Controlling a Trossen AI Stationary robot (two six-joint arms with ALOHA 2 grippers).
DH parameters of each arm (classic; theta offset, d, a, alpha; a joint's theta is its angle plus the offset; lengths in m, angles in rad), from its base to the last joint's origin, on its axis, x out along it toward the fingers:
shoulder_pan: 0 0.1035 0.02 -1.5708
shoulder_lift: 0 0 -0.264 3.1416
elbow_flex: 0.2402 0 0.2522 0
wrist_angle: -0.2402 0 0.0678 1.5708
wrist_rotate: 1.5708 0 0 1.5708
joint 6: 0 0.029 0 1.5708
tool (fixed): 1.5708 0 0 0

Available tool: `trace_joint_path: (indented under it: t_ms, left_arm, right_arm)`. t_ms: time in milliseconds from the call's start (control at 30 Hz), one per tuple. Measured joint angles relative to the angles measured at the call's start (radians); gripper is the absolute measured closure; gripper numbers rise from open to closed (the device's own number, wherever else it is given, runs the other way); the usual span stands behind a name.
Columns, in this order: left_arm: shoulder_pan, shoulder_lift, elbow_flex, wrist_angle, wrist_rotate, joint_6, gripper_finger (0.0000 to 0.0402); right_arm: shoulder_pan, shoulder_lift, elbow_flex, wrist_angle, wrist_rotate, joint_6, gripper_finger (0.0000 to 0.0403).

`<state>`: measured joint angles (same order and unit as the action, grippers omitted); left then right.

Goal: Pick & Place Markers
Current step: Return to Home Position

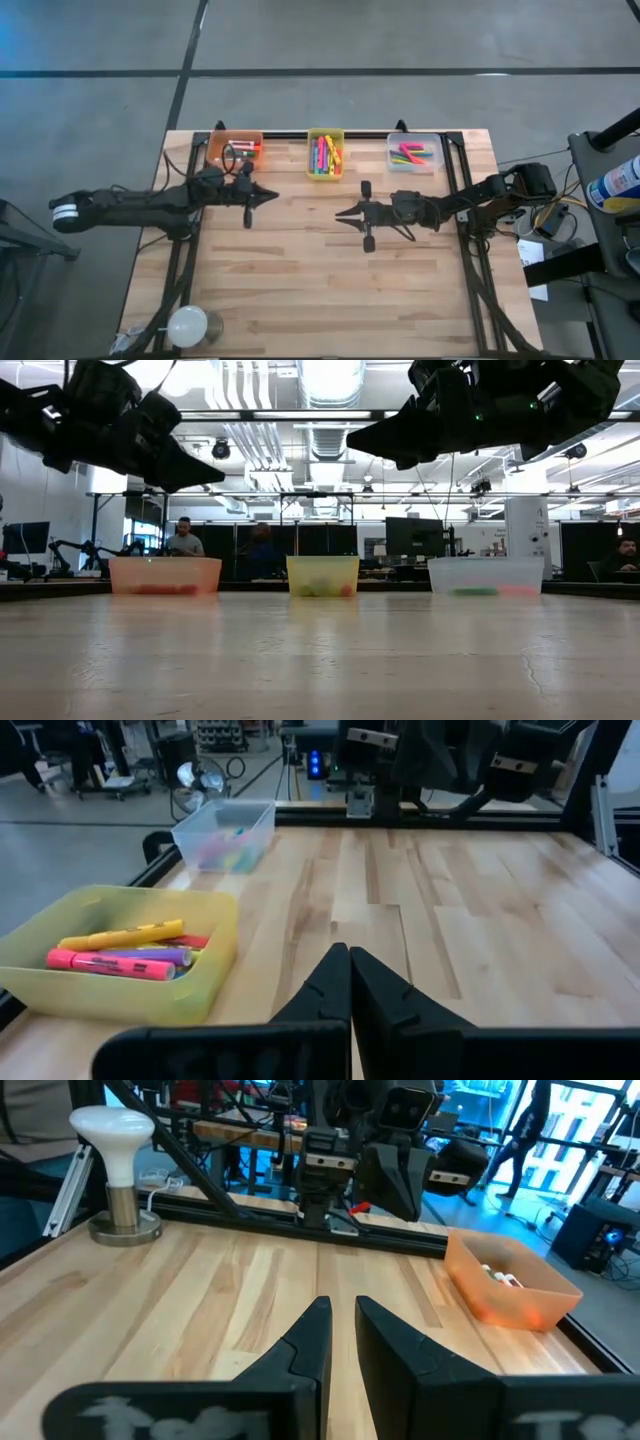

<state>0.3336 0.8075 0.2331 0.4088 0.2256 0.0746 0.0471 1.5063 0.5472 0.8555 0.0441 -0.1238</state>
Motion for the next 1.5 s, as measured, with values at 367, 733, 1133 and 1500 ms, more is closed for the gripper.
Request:
trace_joint_path:
  t_ms: [367, 733, 1133, 1500]
  left_arm:
    - [0.0, -0.183, -0.062, -0.044, 0.006, -0.005, 0.0401]
    - [0.001, -0.322, -0.1, -0.078, 0.024, -0.006, 0.0401]
    - [0.01, -0.473, -0.183, -0.077, 0.025, -0.008, 0.0402]
    - [0.047, -0.585, -0.2, -0.092, 0.025, -0.045, 0.0402]
  right_arm:
    - [0.0, 0.0, 0.0, 0.0, 0.0, 0.0, 0.036]
    - [0.0, 0.0, 0.0, 0.0, 0.0, 0.0, 0.036]
    - [-0.069, -0.097, -0.135, 0.133, -0.097, -0.009, 0.036]
    - [-0.118, -0.401, -0.391, 0.207, -0.098, 0.02, 0.036]
